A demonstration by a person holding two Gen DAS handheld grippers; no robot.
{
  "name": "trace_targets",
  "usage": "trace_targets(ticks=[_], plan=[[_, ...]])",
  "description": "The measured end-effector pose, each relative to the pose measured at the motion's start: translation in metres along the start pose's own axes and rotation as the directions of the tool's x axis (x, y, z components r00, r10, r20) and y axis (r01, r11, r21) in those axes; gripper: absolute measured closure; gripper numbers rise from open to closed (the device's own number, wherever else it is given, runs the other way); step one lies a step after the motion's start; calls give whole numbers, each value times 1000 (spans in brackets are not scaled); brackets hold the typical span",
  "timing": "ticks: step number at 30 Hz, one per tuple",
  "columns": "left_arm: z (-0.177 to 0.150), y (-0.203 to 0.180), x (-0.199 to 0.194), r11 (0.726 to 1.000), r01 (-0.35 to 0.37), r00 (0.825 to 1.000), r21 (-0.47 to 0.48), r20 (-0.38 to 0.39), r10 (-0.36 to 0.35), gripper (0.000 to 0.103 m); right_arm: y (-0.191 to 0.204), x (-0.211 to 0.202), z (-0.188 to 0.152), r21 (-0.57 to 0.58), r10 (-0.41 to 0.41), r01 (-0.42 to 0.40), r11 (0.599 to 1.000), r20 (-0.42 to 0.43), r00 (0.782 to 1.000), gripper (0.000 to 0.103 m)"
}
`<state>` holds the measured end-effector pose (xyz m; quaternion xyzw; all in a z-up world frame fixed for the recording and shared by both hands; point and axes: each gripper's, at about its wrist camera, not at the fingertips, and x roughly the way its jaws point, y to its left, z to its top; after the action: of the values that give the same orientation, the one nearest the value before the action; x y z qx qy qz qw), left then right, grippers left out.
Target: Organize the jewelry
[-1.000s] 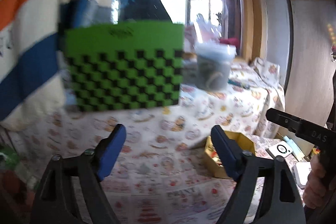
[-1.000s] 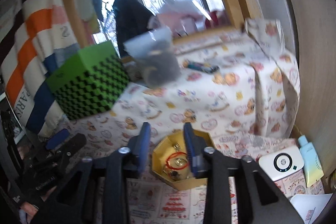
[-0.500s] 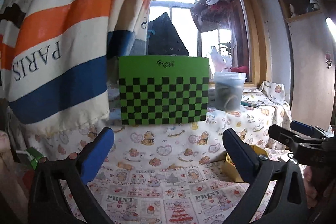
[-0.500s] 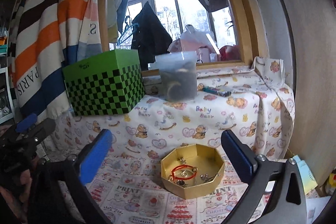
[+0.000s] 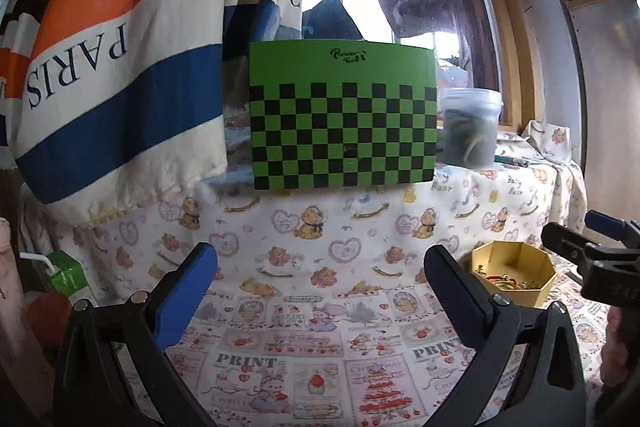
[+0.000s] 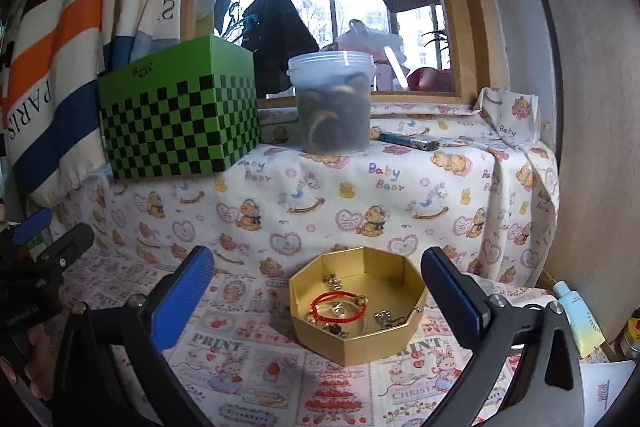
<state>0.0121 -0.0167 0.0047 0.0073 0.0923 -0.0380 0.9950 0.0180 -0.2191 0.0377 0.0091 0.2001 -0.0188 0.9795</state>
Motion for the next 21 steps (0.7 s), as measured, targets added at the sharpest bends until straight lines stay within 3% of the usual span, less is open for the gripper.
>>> trace_targets(ticks=[5, 11, 16, 21], plan=[[-1, 6, 4, 999, 3, 1000, -52, -24, -4, 1, 2, 4, -3, -16, -20, 20, 1000, -8, 1000, 0], [-4, 0, 21, 1000, -12, 994, -22, -112, 9, 1, 10, 8, -4, -57, -16, 15, 998, -24, 1000, 0], [-5, -2, 18, 1000, 3, 995, -11, -100, -4, 0, 8, 7, -4, -50, -29, 28, 998, -19, 999, 0], [-4, 0, 17, 999, -31, 995, -22, -96, 28, 0, 6, 5, -4, -41, -43, 42, 998, -16, 999, 0]])
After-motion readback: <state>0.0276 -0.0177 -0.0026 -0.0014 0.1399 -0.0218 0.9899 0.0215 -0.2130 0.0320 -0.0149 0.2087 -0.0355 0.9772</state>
